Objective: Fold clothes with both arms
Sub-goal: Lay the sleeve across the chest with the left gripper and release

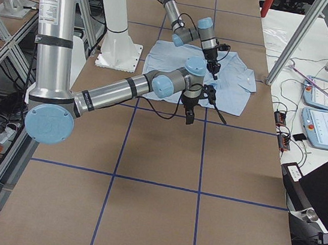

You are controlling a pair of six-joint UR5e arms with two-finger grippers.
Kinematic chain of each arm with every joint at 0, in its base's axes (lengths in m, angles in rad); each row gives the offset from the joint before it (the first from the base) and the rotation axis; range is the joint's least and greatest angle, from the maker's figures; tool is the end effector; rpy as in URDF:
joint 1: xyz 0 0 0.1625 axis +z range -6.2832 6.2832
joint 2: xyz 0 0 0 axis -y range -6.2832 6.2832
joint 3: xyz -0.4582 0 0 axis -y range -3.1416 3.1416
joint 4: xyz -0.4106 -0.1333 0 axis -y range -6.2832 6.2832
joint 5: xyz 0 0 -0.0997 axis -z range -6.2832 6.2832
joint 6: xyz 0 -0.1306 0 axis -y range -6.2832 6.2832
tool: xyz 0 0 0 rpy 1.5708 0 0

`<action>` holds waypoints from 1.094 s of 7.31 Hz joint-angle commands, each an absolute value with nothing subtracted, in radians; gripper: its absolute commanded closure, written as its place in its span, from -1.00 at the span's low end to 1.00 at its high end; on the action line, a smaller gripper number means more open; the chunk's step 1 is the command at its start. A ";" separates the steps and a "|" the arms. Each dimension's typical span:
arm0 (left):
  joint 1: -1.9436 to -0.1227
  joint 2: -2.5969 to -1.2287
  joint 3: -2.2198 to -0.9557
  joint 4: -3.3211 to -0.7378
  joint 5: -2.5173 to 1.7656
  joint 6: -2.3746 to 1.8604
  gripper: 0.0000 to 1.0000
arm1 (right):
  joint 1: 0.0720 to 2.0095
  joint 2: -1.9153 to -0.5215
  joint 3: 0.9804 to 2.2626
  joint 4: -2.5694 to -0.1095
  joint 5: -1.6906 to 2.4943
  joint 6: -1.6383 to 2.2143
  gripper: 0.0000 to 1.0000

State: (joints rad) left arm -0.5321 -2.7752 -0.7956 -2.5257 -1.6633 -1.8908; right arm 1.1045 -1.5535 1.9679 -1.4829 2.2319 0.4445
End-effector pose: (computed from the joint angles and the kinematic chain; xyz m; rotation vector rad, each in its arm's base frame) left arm 0.7549 -0.5851 0.0819 0.0711 1.4135 -0.6451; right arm -0.1867 -0.4891 0.4977 0.1499 -0.7940 -0.1866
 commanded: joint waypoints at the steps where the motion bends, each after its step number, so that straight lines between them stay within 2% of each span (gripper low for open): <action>1: -0.517 -2.778 -0.796 -2.534 -1.661 -1.879 0.33 | 1.104 -1.552 1.960 -1.482 2.232 0.443 -1.00; 2: -0.512 -2.778 -0.796 -2.548 -1.661 -1.876 -0.21 | 1.104 -1.554 1.963 -1.482 2.246 0.443 -1.00; 4: -0.489 -2.799 -0.843 -2.546 -1.664 -1.875 -0.29 | 1.104 -1.552 1.957 -1.480 2.256 0.442 -1.00; 5: -0.489 -2.781 -0.888 -2.533 -1.673 -1.864 -0.54 | 1.104 -1.552 1.968 -1.480 2.256 0.462 -1.00; 6: -0.489 -2.684 -1.010 -2.478 -1.683 -1.843 -0.99 | 1.101 -1.554 1.989 -1.474 2.266 0.544 -1.00; 8: -0.505 -2.483 -1.354 -2.245 -1.759 -1.722 -1.00 | 1.037 -1.572 1.999 -1.309 2.278 0.738 -1.00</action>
State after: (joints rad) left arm -0.4961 -2.5994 -1.1547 -2.3776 -1.7273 -1.7949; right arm 1.0760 -1.5612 1.9918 -1.4000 2.2717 0.6117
